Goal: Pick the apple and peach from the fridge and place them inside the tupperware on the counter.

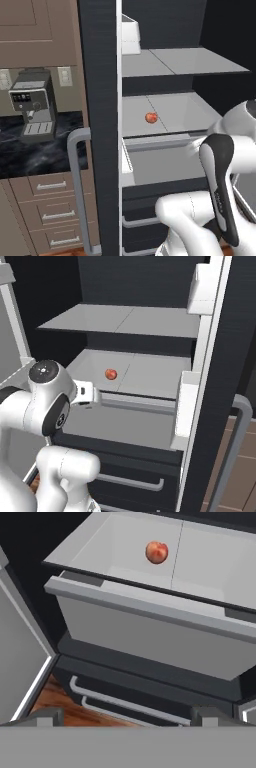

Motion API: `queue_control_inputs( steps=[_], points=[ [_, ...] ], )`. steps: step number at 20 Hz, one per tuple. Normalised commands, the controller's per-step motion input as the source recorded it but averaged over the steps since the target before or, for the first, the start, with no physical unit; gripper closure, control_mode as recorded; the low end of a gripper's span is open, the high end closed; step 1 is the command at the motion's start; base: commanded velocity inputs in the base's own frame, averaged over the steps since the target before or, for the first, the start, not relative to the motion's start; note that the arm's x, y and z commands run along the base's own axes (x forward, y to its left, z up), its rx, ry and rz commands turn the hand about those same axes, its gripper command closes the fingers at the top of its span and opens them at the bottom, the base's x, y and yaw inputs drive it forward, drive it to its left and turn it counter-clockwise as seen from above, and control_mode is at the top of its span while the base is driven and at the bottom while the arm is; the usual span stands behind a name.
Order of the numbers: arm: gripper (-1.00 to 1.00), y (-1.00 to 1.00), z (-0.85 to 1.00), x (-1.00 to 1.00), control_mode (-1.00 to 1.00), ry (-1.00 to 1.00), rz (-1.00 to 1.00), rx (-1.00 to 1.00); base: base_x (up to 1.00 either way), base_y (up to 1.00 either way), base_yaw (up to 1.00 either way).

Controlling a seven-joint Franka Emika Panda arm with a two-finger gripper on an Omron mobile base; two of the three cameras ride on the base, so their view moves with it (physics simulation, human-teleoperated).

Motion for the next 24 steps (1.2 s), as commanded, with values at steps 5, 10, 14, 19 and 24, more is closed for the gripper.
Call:
queue_control_inputs(
  steps=[5, 10, 14, 19, 24],
  points=[
    [-1.00, 0.00, -0.16, 0.78, -1.00, -0.06, 0.00, 0.03, 0.00, 0.00, 0.00],
    [-1.00, 0.00, -0.01, 0.83, -1.00, -0.08, 0.00, 0.03, 0.00, 0.00, 0.00],
    [-1.00, 0.00, 0.00, 0.81, -1.00, 0.00, 0.00, 0.06, 0.00, 0.00, 0.00],
    [-1.00, 0.01, -0.02, 0.70, -1.00, 0.01, 0.00, 0.02, 0.00, 0.00, 0.00],
    [-1.00, 0.03, -0.02, 0.65, -1.00, 0.01, 0.00, 0.00, 0.00, 0.00, 0.00]
  ],
)
